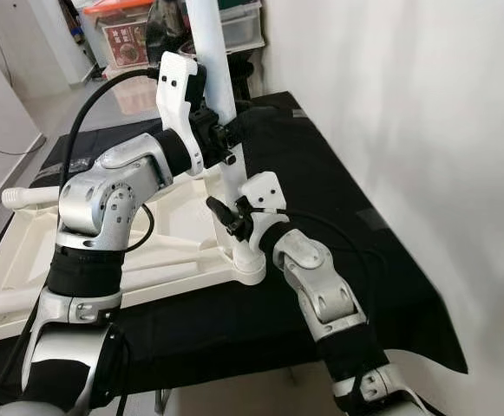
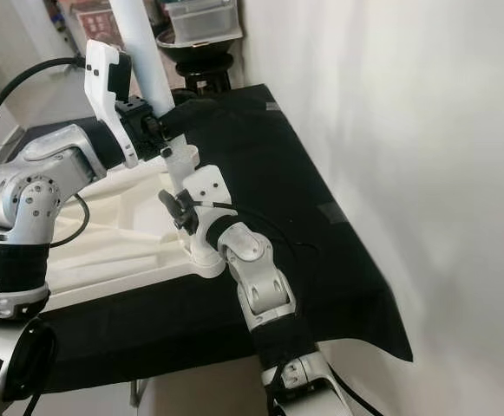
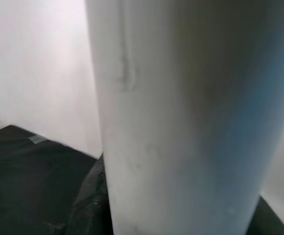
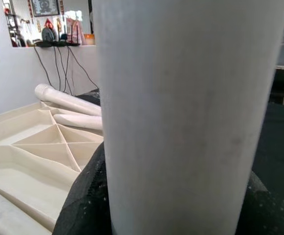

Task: Building children table

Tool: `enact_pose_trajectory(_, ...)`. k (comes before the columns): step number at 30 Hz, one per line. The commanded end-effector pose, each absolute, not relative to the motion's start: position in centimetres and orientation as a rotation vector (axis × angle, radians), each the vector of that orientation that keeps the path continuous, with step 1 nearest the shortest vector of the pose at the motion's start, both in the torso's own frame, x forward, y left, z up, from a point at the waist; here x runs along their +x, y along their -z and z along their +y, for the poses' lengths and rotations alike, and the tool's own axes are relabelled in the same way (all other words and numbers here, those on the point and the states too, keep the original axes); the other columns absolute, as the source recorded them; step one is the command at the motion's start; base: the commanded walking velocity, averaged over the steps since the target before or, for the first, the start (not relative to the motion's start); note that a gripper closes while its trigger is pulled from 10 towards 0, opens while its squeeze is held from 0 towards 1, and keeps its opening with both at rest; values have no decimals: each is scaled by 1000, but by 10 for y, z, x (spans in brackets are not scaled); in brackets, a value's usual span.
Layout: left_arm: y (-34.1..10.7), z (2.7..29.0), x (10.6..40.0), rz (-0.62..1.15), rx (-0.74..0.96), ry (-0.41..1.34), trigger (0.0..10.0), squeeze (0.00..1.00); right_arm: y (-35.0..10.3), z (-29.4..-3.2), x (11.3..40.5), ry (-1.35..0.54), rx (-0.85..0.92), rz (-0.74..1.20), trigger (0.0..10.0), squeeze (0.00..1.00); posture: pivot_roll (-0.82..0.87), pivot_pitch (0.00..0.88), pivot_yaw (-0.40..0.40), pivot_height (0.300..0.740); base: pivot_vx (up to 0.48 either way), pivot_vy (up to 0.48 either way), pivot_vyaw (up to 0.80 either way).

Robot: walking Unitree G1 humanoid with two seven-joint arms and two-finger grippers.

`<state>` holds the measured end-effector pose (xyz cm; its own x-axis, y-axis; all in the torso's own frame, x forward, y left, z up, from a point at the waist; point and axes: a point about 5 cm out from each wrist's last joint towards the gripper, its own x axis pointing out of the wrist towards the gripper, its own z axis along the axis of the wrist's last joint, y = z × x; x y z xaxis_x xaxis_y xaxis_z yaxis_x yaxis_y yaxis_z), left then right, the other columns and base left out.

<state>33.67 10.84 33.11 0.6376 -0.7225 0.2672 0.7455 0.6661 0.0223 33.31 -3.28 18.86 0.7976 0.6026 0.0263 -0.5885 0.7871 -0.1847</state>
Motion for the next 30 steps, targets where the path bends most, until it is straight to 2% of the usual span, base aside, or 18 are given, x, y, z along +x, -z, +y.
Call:
enact_pose_trajectory(1,-326,110,337,-244,-95,834,0,0,-152,-35,327,-639,-209,104,0,0,-71,79,89,740,0,0,0)
enact_pose_trajectory(2,-327,110,337,-245,-95,834,0,0,-153,-36,328,-639,-217,106,0,0,-72,76,90,740,0,0,0)
enact_pose_trajectory(4,-327,110,338,-246,-91,836,0,0,-155,-38,330,-648,-245,103,4510,0,-72,76,89,740,0,0,0)
enact_pose_trajectory(5,-327,110,338,-246,-91,836,0,0,-155,-38,330,-648,-245,103,4510,0,-72,76,89,740,0,0,0)
enact_pose_trajectory(6,-327,109,338,-246,-89,836,0,0,-159,-38,332,-690,-249,74,10000,0,-72,75,87,740,0,0,0)
enact_pose_trajectory(8,-327,109,338,-247,-89,836,0,0,-163,-37,333,-721,-251,52,10000,0,-72,75,87,740,0,0,0)
enact_pose_trajectory(9,-328,109,338,-248,-89,837,0,0,-175,-36,335,-848,-207,-9,10000,1000,-74,75,86,740,0,0,0)
enact_pose_trajectory(10,-328,109,338,-248,-89,837,0,0,-175,-36,335,-848,-207,-9,10000,1000,-74,75,86,740,0,0,0)
enact_pose_trajectory(12,-328,108,337,-251,-91,841,0,0,-198,-39,340,-1034,-139,-127,10000,1000,-75,74,87,740,0,0,0)
enact_pose_trajectory(13,-328,108,337,-251,-91,841,0,0,-198,-39,340,-1034,-139,-127,10000,1000,-75,74,87,740,0,0,0)
enact_pose_trajectory(16,-328,106,337,-252,-91,848,0,0,-212,-47,341,-1299,-164,-177,10000,1000,-71,69,90,740,0,0,0)
enact_pose_trajectory(17,-328,106,337,-252,-91,848,0,0,-212,-47,341,-1299,-164,-177,10000,1000,-71,69,90,740,0,0,0)
enact_pose_trajectory(18,-329,106,336,-253,-90,851,0,0,-212,-47,341,-1348,-186,-163,10000,75,-66,66,92,740,0,0,0)
enact_pose_trajectory(19,-329,106,336,-254,-90,853,0,0,-212,-46,343,-1378,-201,-147,10000,0,-65,66,92,740,0,0,0)
enact_pose_trajectory(26,-330,106,335,-254,-81,859,0,0,-212,-37,351,-1440,-196,-124,10000,0,-43,62,89,740,0,0,0)
enact_pose_trajectory(27,-330,105,334,-254,-79,861,0,0,-212,-35,351,-1470,-187,-127,2863,0,-37,64,91,740,0,0,0)
enact_pose_trajectory(28,-331,105,334,-255,-78,863,0,0,-210,-35,350,-1508,-175,-120,0,0,-37,64,91,740,0,0,0)
enact_pose_trajectory(30,-331,105,333,-255,-78,865,0,0,-209,-35,349,-1541,-166,-116,0,0,-37,64,91,740,0,0,0)
